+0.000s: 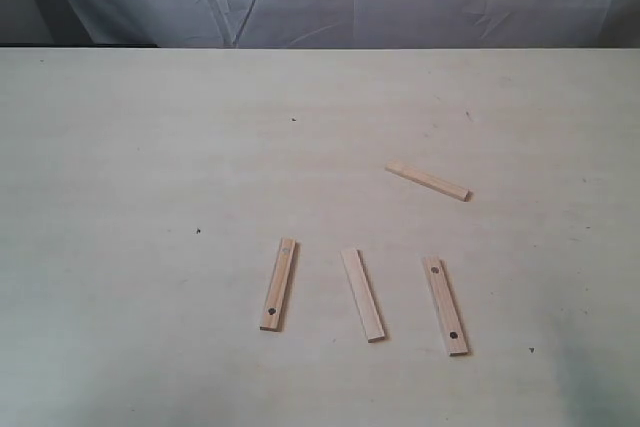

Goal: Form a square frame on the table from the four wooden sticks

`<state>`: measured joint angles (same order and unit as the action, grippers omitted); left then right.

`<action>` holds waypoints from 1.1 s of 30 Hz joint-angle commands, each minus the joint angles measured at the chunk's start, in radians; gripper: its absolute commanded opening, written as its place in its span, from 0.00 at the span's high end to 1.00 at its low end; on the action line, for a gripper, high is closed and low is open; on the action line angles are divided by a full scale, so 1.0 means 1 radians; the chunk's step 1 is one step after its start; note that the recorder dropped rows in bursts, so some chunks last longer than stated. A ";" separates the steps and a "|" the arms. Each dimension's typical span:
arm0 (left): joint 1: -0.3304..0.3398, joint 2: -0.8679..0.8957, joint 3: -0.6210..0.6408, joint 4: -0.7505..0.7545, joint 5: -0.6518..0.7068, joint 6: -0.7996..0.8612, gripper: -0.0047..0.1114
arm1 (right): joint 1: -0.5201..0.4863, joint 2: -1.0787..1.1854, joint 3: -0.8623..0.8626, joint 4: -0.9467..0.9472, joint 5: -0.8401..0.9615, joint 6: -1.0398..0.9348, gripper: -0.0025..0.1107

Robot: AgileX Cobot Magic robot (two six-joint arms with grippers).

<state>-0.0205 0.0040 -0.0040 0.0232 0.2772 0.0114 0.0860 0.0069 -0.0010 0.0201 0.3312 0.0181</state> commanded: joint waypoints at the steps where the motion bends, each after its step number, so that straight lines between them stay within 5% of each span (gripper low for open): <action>1: 0.001 -0.004 0.004 0.000 -0.009 -0.001 0.96 | -0.005 -0.007 0.001 0.001 -0.005 -0.001 0.97; 21: 0.001 -0.004 0.004 0.090 -0.458 0.001 0.96 | -0.005 -0.007 0.001 0.001 -0.007 -0.001 0.97; 33: 0.001 -0.004 0.004 0.066 -0.619 -0.249 0.96 | -0.005 -0.007 0.001 0.001 -0.005 -0.001 0.97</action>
<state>-0.0205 0.0040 -0.0023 0.1033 -0.2735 -0.1885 0.0860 0.0069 -0.0010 0.0201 0.3312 0.0181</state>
